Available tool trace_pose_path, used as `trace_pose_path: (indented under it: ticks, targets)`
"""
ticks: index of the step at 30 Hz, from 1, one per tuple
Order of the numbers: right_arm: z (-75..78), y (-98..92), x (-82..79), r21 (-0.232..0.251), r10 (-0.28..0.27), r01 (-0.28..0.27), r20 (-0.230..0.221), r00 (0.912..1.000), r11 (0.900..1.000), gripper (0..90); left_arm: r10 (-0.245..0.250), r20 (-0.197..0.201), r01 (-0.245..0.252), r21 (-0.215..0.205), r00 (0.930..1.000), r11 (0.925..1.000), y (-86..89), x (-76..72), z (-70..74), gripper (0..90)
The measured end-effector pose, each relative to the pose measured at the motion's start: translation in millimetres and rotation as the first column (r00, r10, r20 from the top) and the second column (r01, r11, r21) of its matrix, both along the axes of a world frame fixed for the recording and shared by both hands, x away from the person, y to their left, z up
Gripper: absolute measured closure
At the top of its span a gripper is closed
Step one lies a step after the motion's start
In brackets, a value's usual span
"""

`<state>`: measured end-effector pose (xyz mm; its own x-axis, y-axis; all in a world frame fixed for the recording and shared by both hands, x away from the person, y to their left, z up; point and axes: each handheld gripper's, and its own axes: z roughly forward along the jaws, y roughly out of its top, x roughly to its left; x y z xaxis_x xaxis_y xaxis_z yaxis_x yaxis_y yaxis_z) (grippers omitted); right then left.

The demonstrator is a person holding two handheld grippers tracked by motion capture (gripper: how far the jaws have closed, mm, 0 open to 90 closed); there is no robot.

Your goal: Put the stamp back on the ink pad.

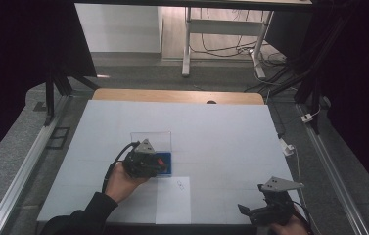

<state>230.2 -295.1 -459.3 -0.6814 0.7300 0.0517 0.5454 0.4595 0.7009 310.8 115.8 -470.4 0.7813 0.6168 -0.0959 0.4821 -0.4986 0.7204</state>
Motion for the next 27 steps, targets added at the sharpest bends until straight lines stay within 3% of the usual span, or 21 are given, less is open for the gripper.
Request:
trace_pose_path:
  ticks: [14,27]
  targets:
    - [-0.4,1.0,-0.1,-0.005,0.007,-0.007,0.002,1.0000,1.000,0.2,0.069,-0.001,-0.068,0.018,0.9976,0.9975,18.8,12.9,-4.2,58.1]
    - [-0.5,1.7,-0.2,-0.011,0.007,-0.006,0.003,1.0000,1.000,0.2,0.125,-0.007,-0.125,0.049,0.9921,0.9910,26.6,26.5,-18.8,58.0]
